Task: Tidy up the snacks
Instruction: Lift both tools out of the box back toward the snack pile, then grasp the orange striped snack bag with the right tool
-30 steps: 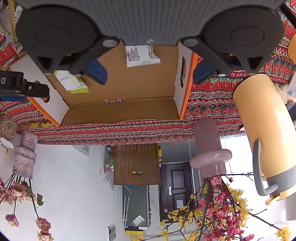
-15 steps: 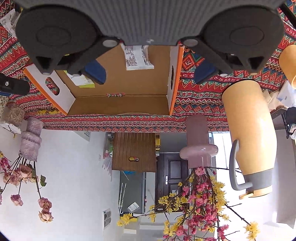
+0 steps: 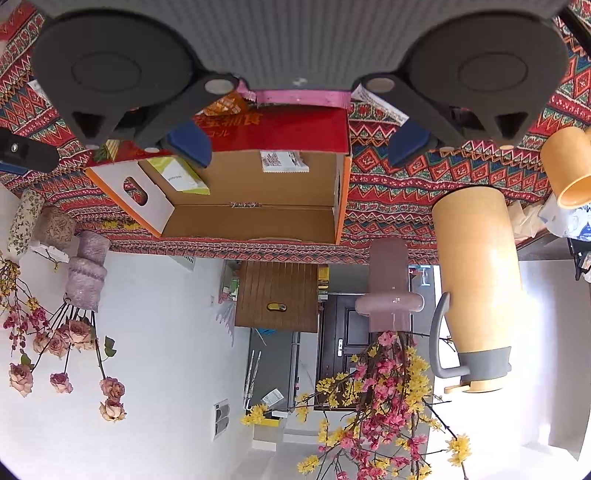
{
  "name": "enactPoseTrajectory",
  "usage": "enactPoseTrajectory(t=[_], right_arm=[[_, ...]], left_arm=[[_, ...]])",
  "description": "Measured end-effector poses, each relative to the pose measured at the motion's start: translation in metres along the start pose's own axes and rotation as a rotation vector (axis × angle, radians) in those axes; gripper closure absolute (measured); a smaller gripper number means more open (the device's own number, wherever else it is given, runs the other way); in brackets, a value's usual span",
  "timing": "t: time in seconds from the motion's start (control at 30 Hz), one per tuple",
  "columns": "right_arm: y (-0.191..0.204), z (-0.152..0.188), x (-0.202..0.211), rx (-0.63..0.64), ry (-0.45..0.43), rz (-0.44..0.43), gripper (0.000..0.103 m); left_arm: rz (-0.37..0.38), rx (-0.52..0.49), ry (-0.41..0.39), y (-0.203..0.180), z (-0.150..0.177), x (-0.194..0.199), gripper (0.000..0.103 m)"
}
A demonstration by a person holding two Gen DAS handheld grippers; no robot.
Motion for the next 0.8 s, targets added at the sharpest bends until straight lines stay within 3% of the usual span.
enactPoseTrajectory(t=[0.1, 0.33, 0.6, 0.77, 0.8], right_arm=[[0.003, 0.016, 0.004, -0.024, 0.031, -0.015, 0.0], [0.003, 0.057, -0.012, -0.073, 0.199, 0.003, 0.001], [-0.004, 0.075, -0.03, -0.17, 0.295, 0.001, 0.018], [-0.007, 0.083, -0.039, -0.233, 0.33, -0.028, 0.023], [-0.008, 0.084, -0.041, -0.242, 0.337, -0.031, 0.028]], left_arm=[[-0.002, 0.016, 0.012, 0.001, 0.014, 0.009, 0.0], [-0.001, 0.0, 0.046, 0.001, 0.036, 0.021, 0.0], [0.002, 0.014, 0.061, 0.01, 0.045, 0.025, 0.0], [0.003, 0.022, 0.065, 0.014, 0.046, 0.024, 0.0], [0.005, 0.024, 0.064, 0.015, 0.046, 0.024, 0.0]])
Point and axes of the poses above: each gripper's, at about its wrist camera, not at the fingertips, and x roughly against the way its jaws point, y to its left, z to its underside, the point moved 5 cm from there along -x, roughly the way its jaws point, and after that the axes turned 6 degrees about z, right-handed, at the moved point
